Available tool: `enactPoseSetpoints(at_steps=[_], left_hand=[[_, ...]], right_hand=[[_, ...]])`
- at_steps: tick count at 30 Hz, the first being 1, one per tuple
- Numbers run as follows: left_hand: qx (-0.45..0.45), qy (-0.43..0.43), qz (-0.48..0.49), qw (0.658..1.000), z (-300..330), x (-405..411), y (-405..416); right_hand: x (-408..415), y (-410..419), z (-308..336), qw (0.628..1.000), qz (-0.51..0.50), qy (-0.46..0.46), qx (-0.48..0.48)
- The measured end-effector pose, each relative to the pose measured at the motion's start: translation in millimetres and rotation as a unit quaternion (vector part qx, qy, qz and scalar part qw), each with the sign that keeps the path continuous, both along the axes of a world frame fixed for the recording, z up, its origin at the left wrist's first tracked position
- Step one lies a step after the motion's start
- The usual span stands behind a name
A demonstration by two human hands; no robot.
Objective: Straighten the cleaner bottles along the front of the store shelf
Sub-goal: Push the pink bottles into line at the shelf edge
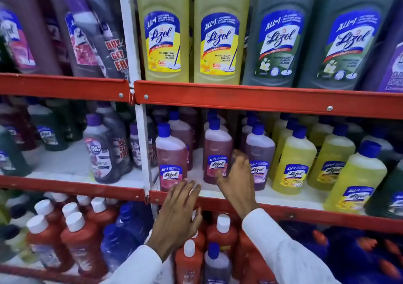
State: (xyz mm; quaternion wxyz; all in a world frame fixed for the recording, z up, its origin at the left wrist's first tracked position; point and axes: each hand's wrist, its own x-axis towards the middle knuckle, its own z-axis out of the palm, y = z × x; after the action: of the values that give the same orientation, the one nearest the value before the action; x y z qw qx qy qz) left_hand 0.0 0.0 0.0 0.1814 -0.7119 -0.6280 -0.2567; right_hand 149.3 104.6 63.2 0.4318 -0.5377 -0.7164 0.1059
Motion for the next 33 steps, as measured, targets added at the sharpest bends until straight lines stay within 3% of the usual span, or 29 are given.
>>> enactPoseSetpoints(at_steps=[6, 14, 33], left_hand=[[-0.032, -0.007, -0.021, 0.999, -13.7, -5.9, 1.8], [-0.056, -0.052, -0.043, 0.996, -24.5, -14.7, 1.9], [-0.023, -0.103, -0.025, 0.994, -29.5, -5.9, 8.1]], right_hand=[[-40.8, 9.3, -9.7, 0.991, -0.059, 0.078, -0.086], [-52.0, 18.1, -16.6, 0.980, -0.090, 0.156, -0.081], [-32.2, -24.1, -23.2, 0.987, -0.106, 0.065, -0.100]])
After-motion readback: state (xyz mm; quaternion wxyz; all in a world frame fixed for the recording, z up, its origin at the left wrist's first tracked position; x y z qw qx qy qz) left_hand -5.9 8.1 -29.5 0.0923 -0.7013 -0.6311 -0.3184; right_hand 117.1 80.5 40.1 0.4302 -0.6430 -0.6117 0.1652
